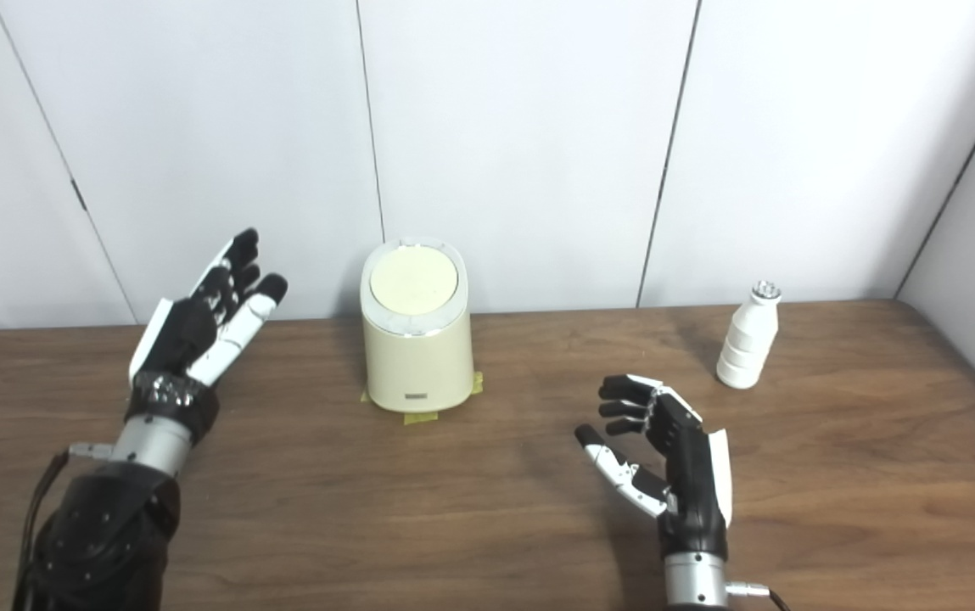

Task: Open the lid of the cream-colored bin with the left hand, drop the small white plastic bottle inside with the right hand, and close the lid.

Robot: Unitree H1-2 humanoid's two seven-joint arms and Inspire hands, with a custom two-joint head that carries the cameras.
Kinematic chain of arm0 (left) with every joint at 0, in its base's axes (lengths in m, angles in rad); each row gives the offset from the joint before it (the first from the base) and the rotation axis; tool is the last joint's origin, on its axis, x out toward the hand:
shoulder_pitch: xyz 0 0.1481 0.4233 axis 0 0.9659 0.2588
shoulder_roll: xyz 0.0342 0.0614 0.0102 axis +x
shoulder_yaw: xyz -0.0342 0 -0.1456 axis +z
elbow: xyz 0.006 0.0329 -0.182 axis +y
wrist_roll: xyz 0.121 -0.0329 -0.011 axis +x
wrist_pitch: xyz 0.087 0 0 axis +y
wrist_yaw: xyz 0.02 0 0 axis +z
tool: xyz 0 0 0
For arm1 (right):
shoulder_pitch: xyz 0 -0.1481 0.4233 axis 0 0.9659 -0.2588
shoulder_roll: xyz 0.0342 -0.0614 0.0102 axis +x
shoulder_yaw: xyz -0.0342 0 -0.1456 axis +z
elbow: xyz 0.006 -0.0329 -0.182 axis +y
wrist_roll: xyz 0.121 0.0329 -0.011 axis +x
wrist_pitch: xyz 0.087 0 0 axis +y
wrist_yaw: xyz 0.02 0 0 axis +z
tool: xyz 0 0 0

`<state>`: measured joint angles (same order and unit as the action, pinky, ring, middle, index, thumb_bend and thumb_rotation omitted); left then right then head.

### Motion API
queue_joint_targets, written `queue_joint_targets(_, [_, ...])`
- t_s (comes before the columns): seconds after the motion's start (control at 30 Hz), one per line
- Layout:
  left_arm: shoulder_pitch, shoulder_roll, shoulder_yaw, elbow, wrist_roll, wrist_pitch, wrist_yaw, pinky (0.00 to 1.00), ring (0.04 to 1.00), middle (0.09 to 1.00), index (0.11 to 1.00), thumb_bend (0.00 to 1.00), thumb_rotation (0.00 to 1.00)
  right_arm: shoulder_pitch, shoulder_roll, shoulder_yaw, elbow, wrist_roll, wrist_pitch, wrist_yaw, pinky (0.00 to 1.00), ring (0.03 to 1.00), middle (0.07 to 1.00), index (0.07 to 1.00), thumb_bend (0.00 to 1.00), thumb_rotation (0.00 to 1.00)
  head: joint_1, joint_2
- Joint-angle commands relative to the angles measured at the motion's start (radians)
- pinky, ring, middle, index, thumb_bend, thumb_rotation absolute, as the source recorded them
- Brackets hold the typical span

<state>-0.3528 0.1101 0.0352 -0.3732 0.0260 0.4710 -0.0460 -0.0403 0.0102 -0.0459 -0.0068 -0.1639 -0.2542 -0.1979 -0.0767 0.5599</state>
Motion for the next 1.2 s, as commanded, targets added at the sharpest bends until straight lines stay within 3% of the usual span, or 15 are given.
queue_joint_targets(0.0, [-0.085, 0.000, 0.006, -0.023, 0.041, -0.001, -0.014, 1.00, 1.000, 1.000, 1.000, 0.81, 0.59, -0.004, -0.003, 0.003, 0.044, -0.015, -0.048, -0.006, 0.49, 0.583, 0.620, 0.607, 0.33, 0.05, 0.001, 0.000])
queue_joint_targets(0.17, [-0.161, -0.046, 0.037, -0.003, 0.186, -0.001, -0.078, 0.97, 1.000, 1.000, 1.000, 0.83, 0.53, -0.009, -0.002, 0.003, 0.054, -0.014, -0.055, -0.008, 0.49, 0.582, 0.618, 0.605, 0.33, 0.05, 0.003, -0.001])
queue_joint_targets(0.37, [-0.254, -0.183, 0.138, 0.040, 0.398, -0.001, -0.198, 0.95, 1.000, 1.000, 1.000, 0.83, 0.48, -0.014, 0.001, 0.002, 0.063, -0.007, -0.055, -0.009, 0.50, 0.586, 0.619, 0.605, 0.34, 0.06, 0.006, -0.004])
queue_joint_targets(0.5, [-0.298, -0.234, 0.180, 0.093, 0.473, -0.001, -0.247, 0.94, 1.000, 1.000, 1.000, 0.86, 0.47, -0.016, 0.000, 0.005, 0.067, -0.014, -0.057, -0.014, 0.50, 0.590, 0.622, 0.607, 0.33, 0.06, 0.005, -0.007])
queue_joint_targets(0.67, [-0.330, -0.253, 0.176, 0.168, 0.521, -0.001, -0.247, 0.95, 1.000, 1.000, 1.000, 0.91, 0.42, -0.016, 0.001, 0.003, 0.067, -0.013, -0.050, -0.017, 0.50, 0.589, 0.623, 0.607, 0.33, 0.06, 0.010, -0.009])
queue_joint_targets(1.0, [-0.360, -0.285, 0.186, 0.271, 0.563, -0.001, -0.263, 0.97, 1.000, 1.000, 1.000, 0.92, 0.36, -0.014, -0.010, 0.004, 0.065, -0.007, -0.058, -0.009, 0.50, 0.587, 0.622, 0.610, 0.33, 0.04, 0.014, -0.007])
queue_joint_targets(1.17, [-0.361, -0.284, 0.159, 0.316, 0.597, -0.002, -0.245, 0.91, 0.994, 1.000, 1.000, 0.91, 0.24, -0.014, -0.009, 0.003, 0.062, -0.004, -0.050, -0.008, 0.50, 0.590, 0.621, 0.607, 0.33, 0.06, 0.014, -0.008])
